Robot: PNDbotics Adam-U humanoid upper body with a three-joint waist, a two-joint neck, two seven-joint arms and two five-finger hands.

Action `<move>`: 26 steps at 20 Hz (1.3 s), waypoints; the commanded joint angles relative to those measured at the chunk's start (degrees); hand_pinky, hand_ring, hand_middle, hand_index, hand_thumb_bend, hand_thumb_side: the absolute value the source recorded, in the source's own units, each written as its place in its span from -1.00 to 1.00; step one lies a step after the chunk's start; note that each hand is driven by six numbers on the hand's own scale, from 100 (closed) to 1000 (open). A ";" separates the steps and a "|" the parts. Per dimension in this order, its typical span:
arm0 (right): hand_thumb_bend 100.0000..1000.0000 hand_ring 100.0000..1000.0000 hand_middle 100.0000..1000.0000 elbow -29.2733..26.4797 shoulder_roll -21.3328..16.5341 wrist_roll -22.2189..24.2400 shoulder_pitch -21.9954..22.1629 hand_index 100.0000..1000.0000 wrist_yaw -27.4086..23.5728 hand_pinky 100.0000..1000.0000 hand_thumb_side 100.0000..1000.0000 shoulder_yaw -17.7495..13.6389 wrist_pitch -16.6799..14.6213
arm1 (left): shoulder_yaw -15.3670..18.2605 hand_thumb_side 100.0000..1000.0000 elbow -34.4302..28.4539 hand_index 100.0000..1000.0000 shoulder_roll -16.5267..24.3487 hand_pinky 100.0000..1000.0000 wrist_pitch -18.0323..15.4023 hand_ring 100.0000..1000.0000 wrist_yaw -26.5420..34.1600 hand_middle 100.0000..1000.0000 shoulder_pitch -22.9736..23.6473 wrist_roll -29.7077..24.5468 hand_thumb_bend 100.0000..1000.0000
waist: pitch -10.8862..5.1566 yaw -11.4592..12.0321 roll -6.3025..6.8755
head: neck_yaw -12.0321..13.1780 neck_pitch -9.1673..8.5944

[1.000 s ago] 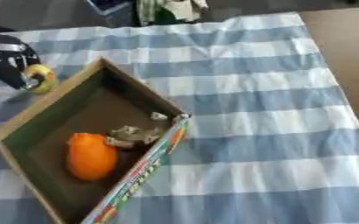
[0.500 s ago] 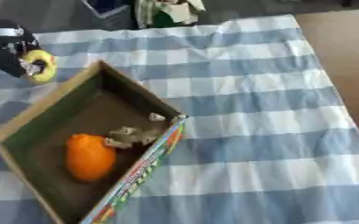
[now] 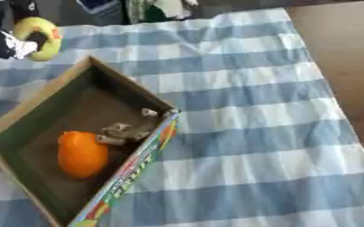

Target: Pick up objects on the table and place them in the box.

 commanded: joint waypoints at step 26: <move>-1.00 0.52 0.31 -1.09 -0.25 0.30 -1.70 0.50 -1.00 0.34 0.29 -0.38 0.17 | -9.73 0.07 -7.67 0.59 0.20 -0.02 5.89 0.35 3.70 0.26 4.32 -1.59 -1.00 | -2.68 0.00 -0.04 | 1.80 0.45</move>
